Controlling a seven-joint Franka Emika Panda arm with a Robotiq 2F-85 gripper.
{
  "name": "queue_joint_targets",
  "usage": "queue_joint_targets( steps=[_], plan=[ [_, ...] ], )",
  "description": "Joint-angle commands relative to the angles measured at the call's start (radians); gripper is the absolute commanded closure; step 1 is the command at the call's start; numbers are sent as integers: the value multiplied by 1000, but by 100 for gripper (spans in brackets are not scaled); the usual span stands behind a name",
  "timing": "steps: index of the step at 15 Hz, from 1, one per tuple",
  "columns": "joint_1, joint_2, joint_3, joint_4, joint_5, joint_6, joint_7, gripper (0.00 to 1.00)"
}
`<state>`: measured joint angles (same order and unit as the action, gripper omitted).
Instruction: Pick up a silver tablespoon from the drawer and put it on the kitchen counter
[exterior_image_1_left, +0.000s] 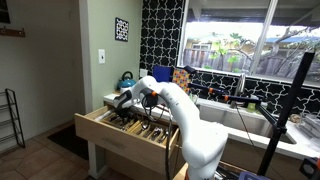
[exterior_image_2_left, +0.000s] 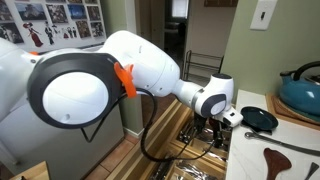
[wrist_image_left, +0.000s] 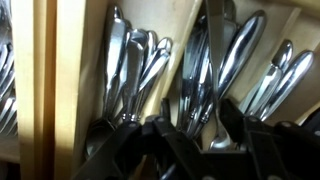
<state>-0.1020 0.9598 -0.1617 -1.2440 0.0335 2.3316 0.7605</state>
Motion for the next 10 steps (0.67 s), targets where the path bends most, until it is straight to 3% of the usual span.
queue_joint_targets(
  steps=[1,2,3,6,10],
  plan=[
    [-5,-11,7,-30,33,34,-39,58],
    [-3,-10,6,-29,32,34,-40,56],
    [-3,-10,7,-27,32,34,-43,62],
    [4,-2,6,-17,27,25,-50,58],
    [9,8,3,-3,24,16,-54,64]
  ],
)
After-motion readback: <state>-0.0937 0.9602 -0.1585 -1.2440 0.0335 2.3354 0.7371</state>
